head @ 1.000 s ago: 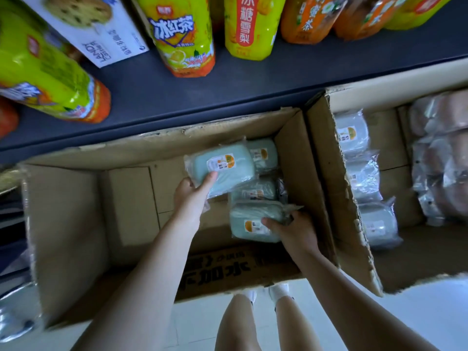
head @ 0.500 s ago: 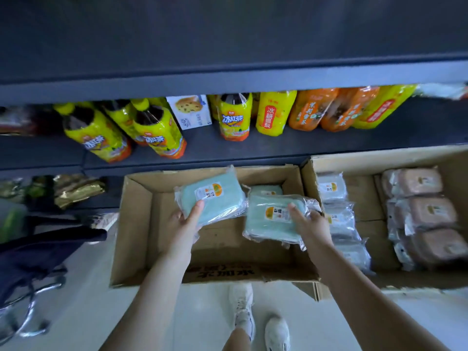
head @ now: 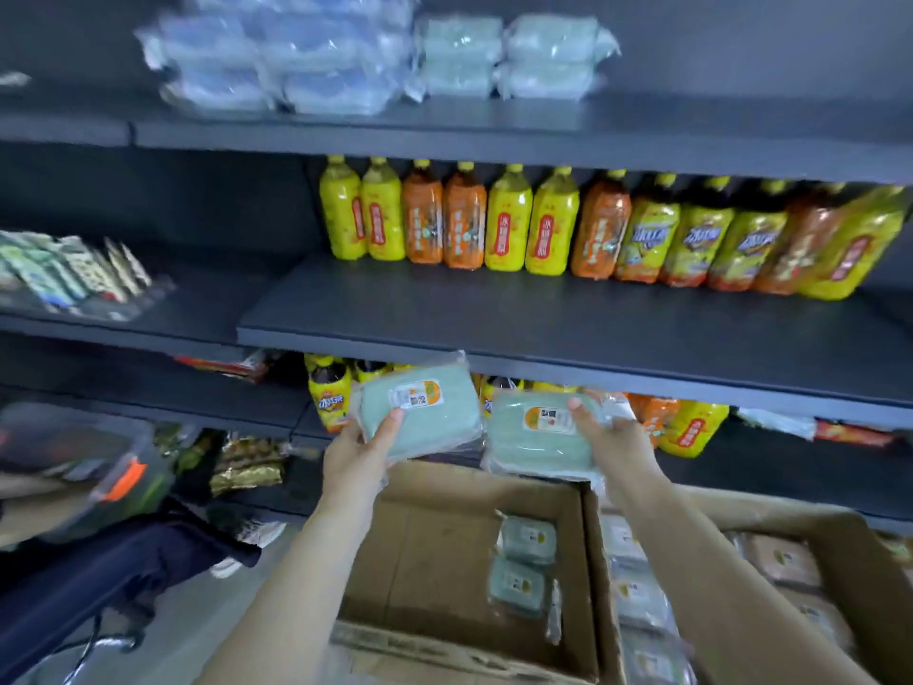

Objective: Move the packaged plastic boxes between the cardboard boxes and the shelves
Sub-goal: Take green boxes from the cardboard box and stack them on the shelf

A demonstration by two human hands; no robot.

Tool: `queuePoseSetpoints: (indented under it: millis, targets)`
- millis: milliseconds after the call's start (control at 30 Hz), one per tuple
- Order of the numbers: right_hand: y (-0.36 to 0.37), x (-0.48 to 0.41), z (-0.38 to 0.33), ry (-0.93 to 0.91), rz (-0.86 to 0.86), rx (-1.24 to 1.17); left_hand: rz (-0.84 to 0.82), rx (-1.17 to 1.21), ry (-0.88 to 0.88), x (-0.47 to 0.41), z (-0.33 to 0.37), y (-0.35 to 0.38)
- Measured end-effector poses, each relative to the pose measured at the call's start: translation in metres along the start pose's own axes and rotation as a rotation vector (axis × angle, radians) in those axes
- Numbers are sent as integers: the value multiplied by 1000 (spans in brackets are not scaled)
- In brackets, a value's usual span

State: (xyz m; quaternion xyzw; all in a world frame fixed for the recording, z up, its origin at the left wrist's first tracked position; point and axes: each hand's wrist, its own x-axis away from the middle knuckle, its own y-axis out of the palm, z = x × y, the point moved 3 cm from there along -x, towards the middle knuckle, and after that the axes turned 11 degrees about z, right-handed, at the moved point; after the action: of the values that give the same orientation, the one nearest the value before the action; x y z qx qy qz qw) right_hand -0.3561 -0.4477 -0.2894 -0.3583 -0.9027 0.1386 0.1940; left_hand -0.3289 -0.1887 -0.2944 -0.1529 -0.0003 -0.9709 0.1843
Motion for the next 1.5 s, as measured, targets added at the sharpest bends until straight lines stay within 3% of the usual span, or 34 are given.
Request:
queuePoseSetpoints:
  millis: [533, 933, 1233, 1333, 1500]
  targets:
    - [-30, 37, -230, -277, 148, -351, -192, 43, 355, -32, 245, -18]
    - [-31, -20, -310, -317, 274, -384, -179, 24, 514, -97, 310, 60]
    - [-23, -138, -349, -334, 331, -164, 0, -219, 652, -153, 347, 155]
    - [-14, -182, -359, -300, 303, -168, 92, -479, 717, -175, 364, 188]
    - [2, -224, -362, -280, 267, -103, 94, -861, 822, -204, 373, 219]
